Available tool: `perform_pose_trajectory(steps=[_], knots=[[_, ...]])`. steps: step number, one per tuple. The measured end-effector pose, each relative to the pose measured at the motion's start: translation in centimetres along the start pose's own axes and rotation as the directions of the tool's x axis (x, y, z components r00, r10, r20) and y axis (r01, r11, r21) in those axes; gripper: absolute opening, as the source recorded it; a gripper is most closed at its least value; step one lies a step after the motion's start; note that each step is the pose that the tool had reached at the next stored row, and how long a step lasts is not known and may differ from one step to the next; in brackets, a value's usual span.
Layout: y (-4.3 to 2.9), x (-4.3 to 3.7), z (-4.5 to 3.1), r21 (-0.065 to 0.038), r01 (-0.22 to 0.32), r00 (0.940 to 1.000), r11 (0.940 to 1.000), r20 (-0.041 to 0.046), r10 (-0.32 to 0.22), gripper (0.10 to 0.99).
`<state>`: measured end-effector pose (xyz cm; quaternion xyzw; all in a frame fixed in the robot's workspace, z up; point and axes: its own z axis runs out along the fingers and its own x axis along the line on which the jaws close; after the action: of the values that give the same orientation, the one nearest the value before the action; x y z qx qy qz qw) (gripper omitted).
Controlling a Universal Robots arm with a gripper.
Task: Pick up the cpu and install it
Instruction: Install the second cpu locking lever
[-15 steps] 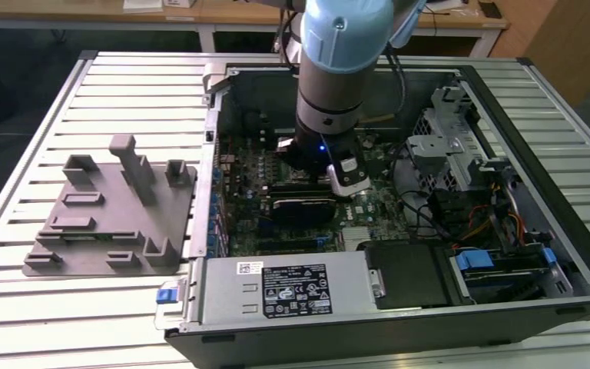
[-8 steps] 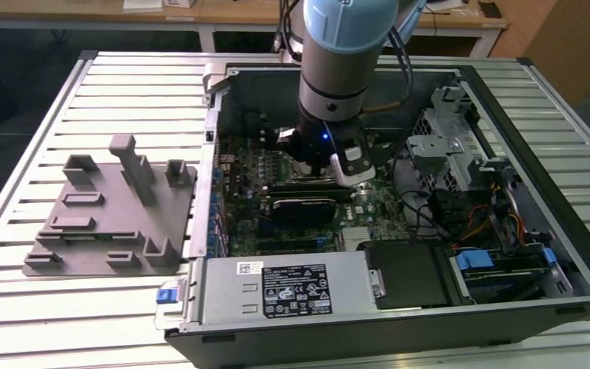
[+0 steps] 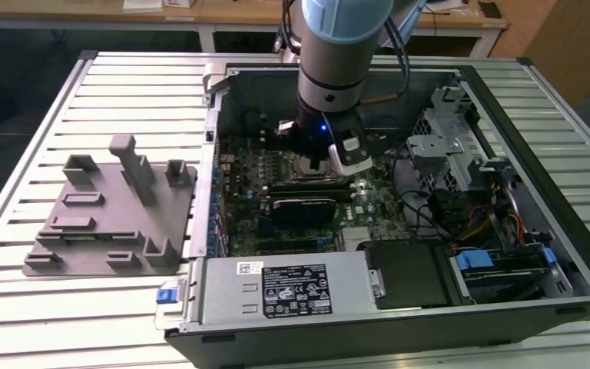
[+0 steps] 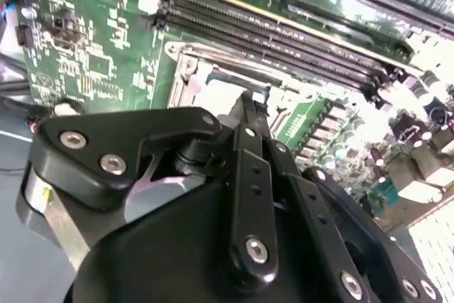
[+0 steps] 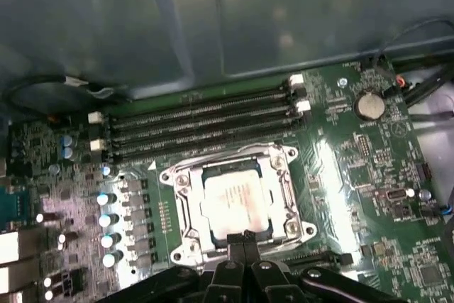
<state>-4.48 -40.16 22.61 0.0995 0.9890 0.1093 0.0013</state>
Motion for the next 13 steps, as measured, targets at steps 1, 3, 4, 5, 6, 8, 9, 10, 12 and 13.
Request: perform_pose_trajectory(steps=[1,3,4,5,6,8,9,10,12,13], knots=[[0.0,0.0,0.0,0.005,0.0,1.0,1.0,0.0008,0.0,0.106],[0.05,0.01,0.01,0.039,0.0,1.0,0.9992,0.0079,0.0,0.106],[0.08,0.02,0.02,0.049,0.0,1.0,0.9988,0.0099,-0.001,0.106],[0.1,0.02,0.03,0.05,0.0,0.9999,0.9988,0.01,-0.001,0.106],[0.11,0.02,0.03,0.047,0.0,1.0,0.9989,0.0095,-0.001,0.106],[0.27,0.06,0.1,0.036,0.0,1.0,0.9993,0.0073,0.0,0.106],[0.41,0.09,0.14,0.033,0.0,1.0,0.9995,0.0067,0.0,0.106],[0.45,0.09,0.15,0.032,0.0,1.0,0.9995,0.0064,0.0,0.106],[0.45,0.09,0.15,0.032,0.0,1.0,0.9995,0.0064,0.0,0.106],[0.47,0.1,0.15,0.032,0.0,1.0,0.9995,0.0064,0.0,0.106]])
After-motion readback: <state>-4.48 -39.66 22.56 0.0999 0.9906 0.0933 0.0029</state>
